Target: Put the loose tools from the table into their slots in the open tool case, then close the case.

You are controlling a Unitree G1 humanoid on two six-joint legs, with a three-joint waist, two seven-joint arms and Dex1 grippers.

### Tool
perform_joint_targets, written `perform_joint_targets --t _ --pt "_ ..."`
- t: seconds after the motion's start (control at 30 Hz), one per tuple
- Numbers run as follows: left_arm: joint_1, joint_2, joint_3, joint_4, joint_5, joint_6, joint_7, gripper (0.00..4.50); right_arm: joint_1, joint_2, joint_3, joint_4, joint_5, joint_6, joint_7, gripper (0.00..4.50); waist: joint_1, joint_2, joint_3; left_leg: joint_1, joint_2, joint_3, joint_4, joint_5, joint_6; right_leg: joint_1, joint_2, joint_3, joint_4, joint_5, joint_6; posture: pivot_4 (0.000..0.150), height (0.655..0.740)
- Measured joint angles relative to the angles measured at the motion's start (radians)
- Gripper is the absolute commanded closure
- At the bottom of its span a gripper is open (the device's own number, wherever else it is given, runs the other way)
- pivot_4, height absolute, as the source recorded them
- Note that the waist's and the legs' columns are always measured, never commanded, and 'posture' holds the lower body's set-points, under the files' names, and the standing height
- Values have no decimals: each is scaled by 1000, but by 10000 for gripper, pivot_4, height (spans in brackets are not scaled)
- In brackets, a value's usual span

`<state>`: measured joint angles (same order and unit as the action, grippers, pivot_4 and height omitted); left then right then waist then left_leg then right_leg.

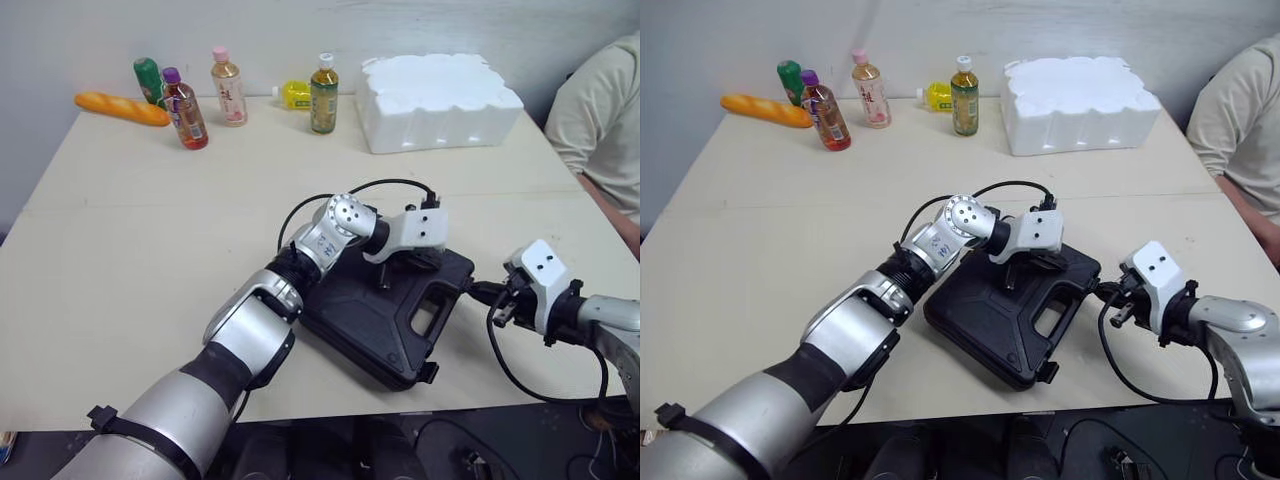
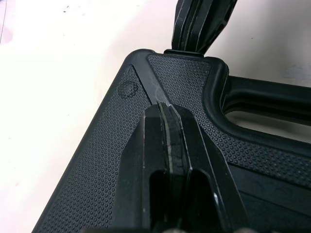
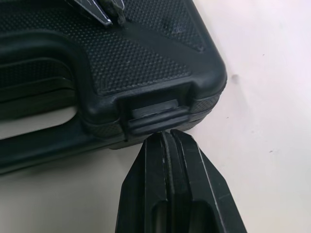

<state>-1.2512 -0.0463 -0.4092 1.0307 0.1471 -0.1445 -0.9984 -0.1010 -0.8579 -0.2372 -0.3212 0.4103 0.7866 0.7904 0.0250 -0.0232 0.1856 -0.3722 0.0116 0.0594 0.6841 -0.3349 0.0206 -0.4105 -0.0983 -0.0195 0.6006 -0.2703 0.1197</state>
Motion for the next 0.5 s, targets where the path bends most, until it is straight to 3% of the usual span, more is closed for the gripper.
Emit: perform_joint_targets --t 0.5 --pt "54 47 3 -70 11 -26 -3 44506 -87 9 14 -19 46 92 1 45000 -30 1 0 2 2 1 0 0 0 0 2 1 3 0 -1 1500 7383"
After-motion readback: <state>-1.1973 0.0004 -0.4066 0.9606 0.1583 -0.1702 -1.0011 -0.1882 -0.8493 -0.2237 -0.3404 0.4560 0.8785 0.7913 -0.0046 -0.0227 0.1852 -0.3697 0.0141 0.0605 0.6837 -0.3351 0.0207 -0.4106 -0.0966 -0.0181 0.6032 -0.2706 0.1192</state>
